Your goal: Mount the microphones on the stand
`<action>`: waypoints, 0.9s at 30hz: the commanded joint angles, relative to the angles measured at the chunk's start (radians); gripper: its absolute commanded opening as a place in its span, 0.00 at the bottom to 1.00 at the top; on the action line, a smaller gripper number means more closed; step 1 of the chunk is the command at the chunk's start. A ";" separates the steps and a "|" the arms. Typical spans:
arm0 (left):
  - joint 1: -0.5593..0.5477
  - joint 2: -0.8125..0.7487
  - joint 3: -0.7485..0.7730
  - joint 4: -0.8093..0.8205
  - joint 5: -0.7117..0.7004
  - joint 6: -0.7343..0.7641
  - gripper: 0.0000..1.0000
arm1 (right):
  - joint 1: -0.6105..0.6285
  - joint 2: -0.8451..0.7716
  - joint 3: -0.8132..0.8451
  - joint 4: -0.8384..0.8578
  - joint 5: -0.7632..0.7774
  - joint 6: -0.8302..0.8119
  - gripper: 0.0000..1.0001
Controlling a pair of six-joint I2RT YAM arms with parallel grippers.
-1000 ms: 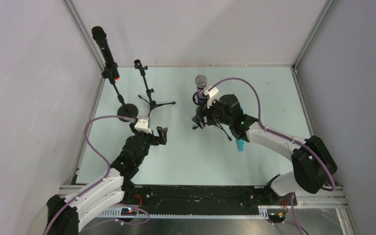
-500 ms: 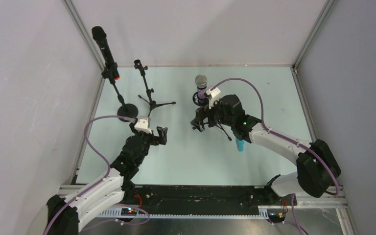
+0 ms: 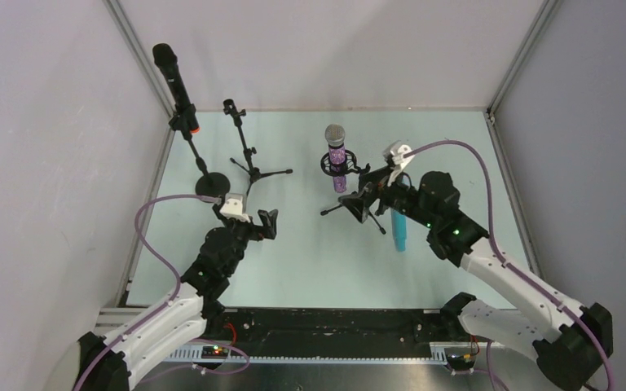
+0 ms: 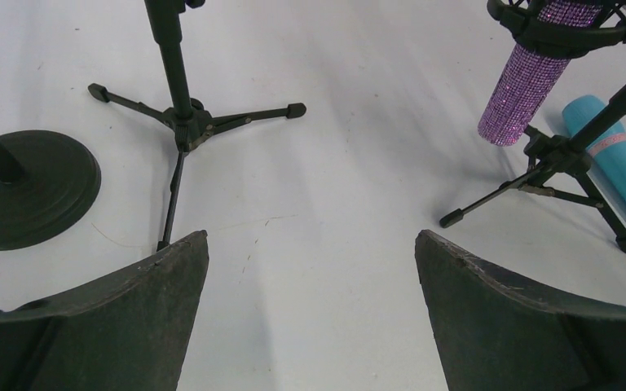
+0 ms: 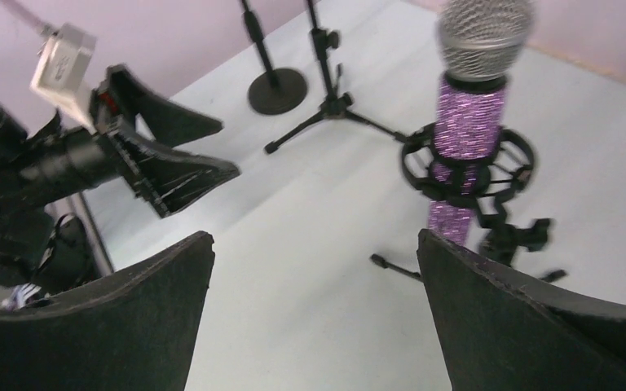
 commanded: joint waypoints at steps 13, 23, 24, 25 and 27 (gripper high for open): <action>0.006 -0.008 0.033 0.014 -0.019 -0.005 1.00 | -0.270 0.046 -0.014 0.025 -0.047 -0.082 0.99; 0.006 0.058 0.045 0.032 -0.009 -0.016 0.99 | -0.303 0.236 -0.010 0.160 -0.164 -0.200 0.96; 0.007 0.061 0.049 0.032 -0.008 -0.016 0.98 | -0.304 0.257 -0.010 0.175 -0.174 -0.202 0.95; 0.007 0.066 0.052 0.031 -0.002 -0.012 0.98 | -0.305 0.267 -0.010 0.182 -0.191 -0.204 0.94; 0.007 0.066 0.057 0.028 0.004 -0.008 0.96 | -0.304 0.297 -0.008 0.205 -0.210 -0.204 0.92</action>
